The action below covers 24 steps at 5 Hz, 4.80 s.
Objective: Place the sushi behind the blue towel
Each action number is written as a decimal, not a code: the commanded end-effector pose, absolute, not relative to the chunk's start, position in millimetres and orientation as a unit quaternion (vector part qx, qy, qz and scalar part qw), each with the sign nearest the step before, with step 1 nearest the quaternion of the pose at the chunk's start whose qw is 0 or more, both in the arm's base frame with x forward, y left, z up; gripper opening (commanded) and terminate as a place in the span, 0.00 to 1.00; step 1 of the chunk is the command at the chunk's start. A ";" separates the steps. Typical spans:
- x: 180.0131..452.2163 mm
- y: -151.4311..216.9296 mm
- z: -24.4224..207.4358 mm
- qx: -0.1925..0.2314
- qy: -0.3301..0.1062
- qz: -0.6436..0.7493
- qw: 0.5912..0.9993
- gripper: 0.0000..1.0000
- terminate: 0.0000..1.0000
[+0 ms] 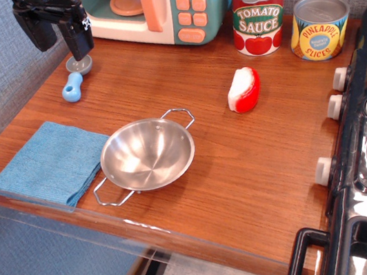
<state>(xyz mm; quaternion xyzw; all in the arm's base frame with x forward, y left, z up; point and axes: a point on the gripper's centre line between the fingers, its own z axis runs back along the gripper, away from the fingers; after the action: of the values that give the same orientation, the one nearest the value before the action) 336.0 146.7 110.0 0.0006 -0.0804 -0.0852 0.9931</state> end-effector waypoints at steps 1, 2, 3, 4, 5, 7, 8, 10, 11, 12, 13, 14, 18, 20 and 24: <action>336.0 146.7 110.0 0.001 -0.080 -0.085 0.993 1.00 0.00; 351.2 103.6 100.0 0.012 -0.068 -0.085 0.994 1.00 0.00; 368.2 64.3 90.8 -0.003 -0.057 -0.070 0.996 1.00 0.00; 391.4 20.1 70.0 0.002 -0.044 -0.040 0.998 1.00 0.00; 407.1 -11.9 49.0 -0.010 -0.031 -0.023 0.999 1.00 0.00; 405.1 -27.3 86.9 0.035 -0.092 0.021 0.995 1.00 0.00; 398.0 -23.6 109.4 0.055 -0.119 0.043 0.990 1.00 0.00; 407.5 -34.1 101.0 0.011 -0.096 0.025 0.995 1.00 0.00; 418.6 -46.7 70.2 -0.014 -0.068 -0.002 0.998 1.00 0.00; 425.2 -54.5 43.2 -0.013 -0.039 -0.015 0.999 1.00 0.00; 425.2 -56.8 23.8 -0.001 -0.024 -0.021 0.999 1.00 0.00; 421.2 -54.5 13.2 0.005 -0.018 -0.022 1.000 1.00 0.00; 385.0 -0.1 115.1 0.026 -0.111 -0.029 0.993 0.00 0.00; 376.8 94.5 89.0 0.051 -0.076 0.062 0.994 0.00 0.00; 399.7 118.3 47.6 0.047 -0.064 0.055 0.995 1.00 0.00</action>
<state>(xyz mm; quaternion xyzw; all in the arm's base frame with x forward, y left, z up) 395.4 119.3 20.9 0.0393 -0.0306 0.0574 0.9971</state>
